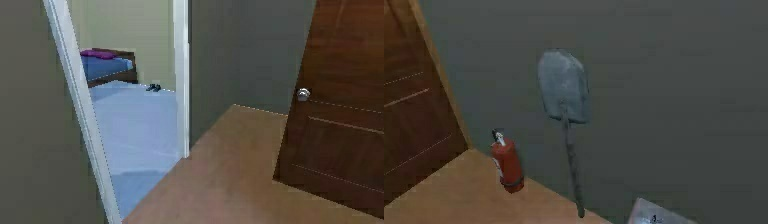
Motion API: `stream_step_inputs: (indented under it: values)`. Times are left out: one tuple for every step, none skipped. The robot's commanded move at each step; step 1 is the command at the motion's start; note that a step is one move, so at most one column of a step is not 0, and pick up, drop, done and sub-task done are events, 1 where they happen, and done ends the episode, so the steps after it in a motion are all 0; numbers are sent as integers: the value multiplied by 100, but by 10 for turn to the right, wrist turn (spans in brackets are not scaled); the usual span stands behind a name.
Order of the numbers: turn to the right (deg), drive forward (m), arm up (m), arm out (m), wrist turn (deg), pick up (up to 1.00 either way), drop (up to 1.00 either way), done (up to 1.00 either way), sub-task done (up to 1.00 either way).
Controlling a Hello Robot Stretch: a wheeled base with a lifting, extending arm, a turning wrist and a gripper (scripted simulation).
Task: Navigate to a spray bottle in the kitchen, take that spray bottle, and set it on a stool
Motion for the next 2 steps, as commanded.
stream_step_inputs:
  values:
    - [60, 0, 0, 0, 0, 0, 0, 0, 0]
    - [0, 100, 0, 0, 0, 0, 0, 0, 0]
